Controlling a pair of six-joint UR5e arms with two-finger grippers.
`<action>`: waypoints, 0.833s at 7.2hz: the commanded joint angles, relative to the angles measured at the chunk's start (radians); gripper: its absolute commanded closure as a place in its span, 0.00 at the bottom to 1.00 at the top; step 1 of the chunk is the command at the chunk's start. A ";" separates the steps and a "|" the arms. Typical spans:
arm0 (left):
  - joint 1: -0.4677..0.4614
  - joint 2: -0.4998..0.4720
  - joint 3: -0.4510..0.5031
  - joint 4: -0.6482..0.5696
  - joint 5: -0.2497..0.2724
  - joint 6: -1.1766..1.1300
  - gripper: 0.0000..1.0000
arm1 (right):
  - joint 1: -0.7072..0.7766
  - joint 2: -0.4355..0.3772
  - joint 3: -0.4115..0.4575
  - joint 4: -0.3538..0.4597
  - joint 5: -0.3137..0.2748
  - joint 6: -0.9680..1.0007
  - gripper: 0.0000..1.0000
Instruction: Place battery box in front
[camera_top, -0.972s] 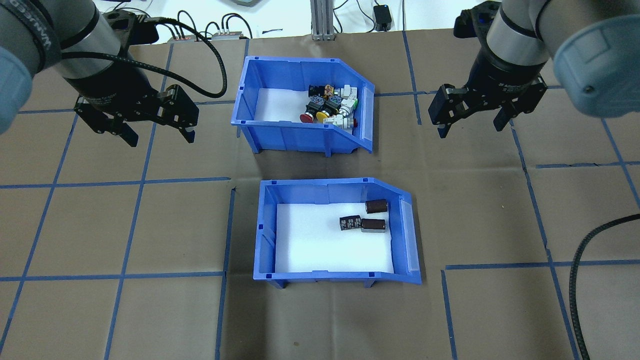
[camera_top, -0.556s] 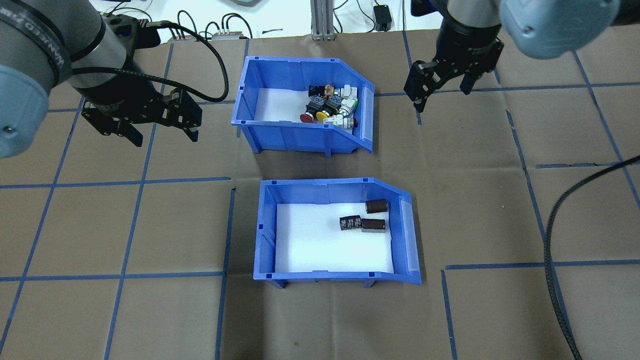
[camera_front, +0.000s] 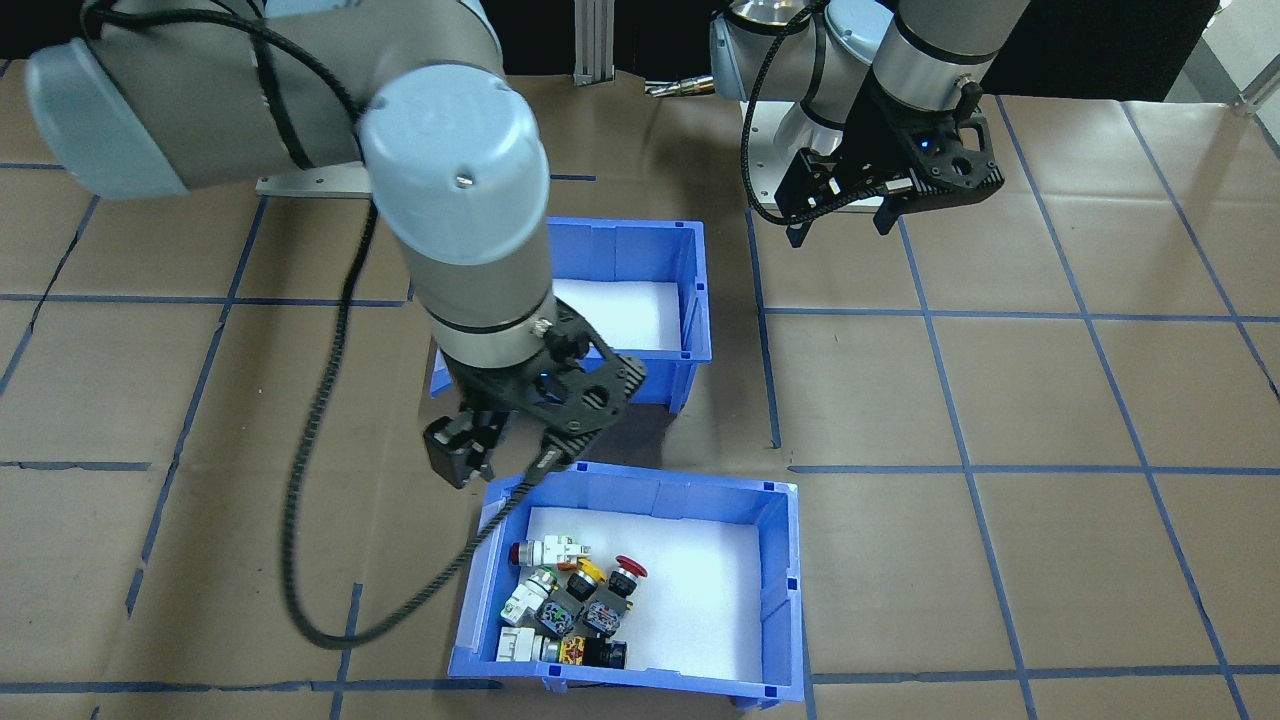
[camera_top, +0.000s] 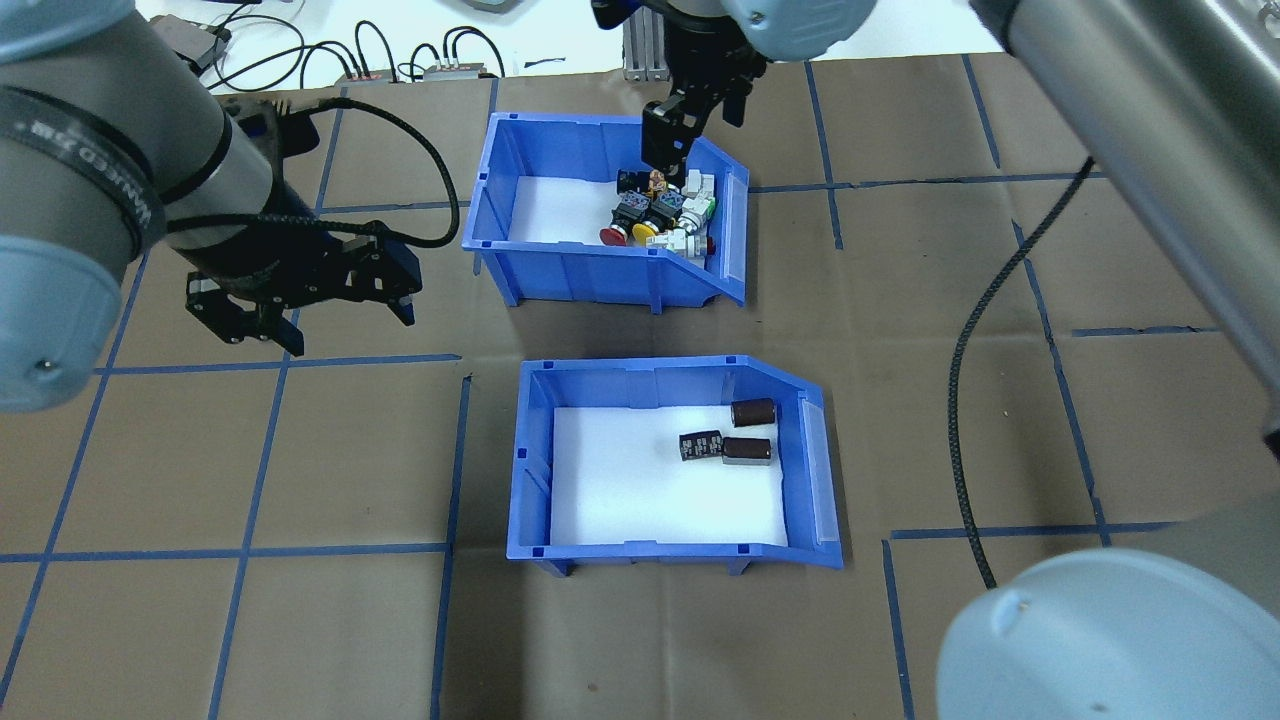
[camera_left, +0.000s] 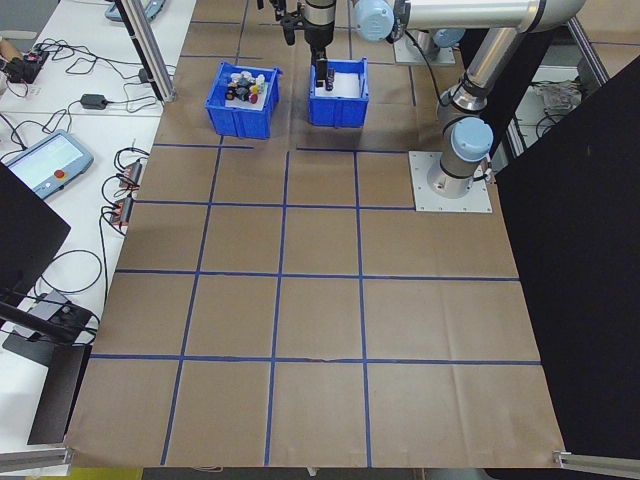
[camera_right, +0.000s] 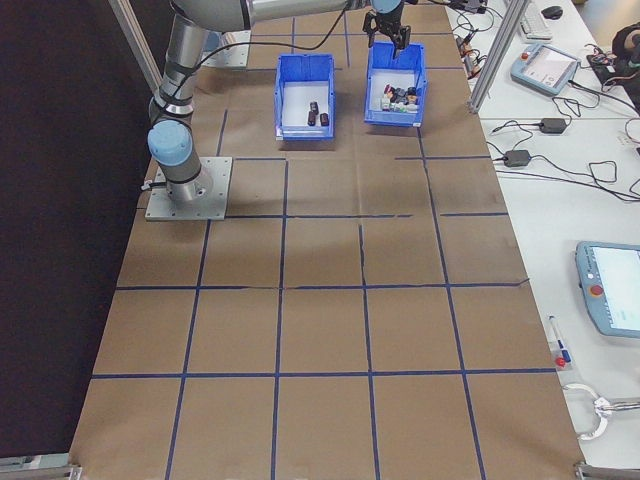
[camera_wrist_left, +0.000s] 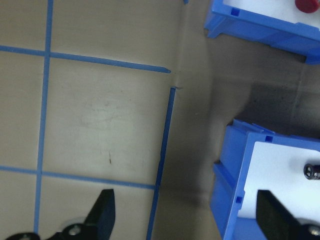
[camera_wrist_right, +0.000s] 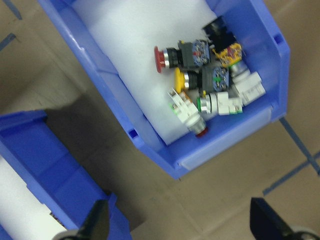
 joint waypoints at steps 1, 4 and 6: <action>-0.001 0.156 -0.206 0.049 -0.084 -0.226 0.00 | 0.094 0.084 -0.045 -0.043 0.008 -0.104 0.00; -0.004 0.270 -0.355 0.084 -0.122 -0.707 0.00 | 0.165 0.151 -0.025 -0.070 -0.005 -0.228 0.00; -0.024 0.286 -0.395 0.080 -0.222 -0.996 0.00 | 0.183 0.181 0.001 -0.083 -0.038 -0.233 0.00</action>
